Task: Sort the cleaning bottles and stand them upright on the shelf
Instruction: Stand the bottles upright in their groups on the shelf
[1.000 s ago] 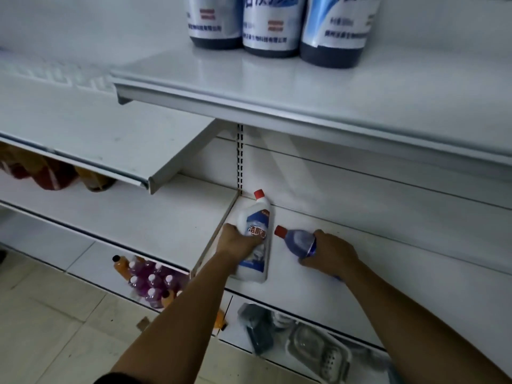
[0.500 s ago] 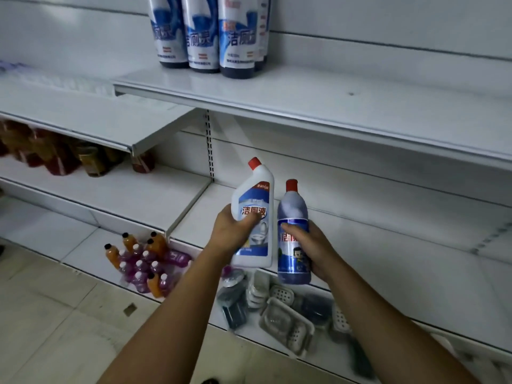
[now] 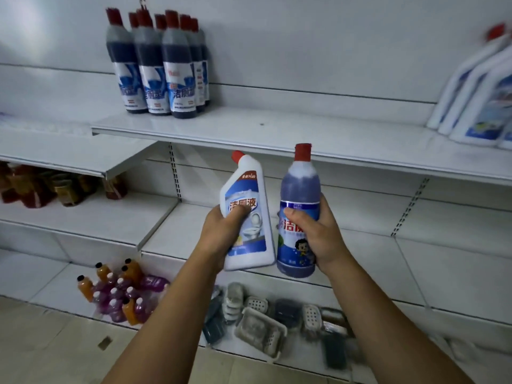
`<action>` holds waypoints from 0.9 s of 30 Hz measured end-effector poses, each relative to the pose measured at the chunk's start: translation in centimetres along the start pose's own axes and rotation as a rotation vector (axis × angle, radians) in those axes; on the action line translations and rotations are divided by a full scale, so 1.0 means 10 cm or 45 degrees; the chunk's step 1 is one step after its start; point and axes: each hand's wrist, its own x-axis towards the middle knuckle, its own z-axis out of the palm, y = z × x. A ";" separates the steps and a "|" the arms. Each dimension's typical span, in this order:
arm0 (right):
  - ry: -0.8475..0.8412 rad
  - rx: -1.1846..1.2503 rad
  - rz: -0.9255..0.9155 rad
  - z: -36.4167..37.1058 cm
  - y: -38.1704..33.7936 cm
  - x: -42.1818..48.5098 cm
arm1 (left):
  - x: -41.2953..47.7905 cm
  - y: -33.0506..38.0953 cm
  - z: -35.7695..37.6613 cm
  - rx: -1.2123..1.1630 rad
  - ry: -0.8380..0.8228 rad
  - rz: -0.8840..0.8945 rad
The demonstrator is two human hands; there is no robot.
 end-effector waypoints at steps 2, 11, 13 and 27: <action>0.042 0.050 -0.026 -0.07 -0.18 -0.08 | -0.10 0.01 0.06 0.021 -0.057 -0.005; 0.187 0.095 -0.111 -0.21 -0.61 -0.24 | -0.29 0.48 0.38 0.240 -0.259 0.334; 0.220 0.102 -0.149 -0.25 -0.69 -0.28 | -0.30 0.59 0.44 0.236 -0.301 0.380; 0.625 -0.077 -0.349 -1.29 -1.26 -0.79 | -0.48 0.65 1.82 0.205 -0.714 0.603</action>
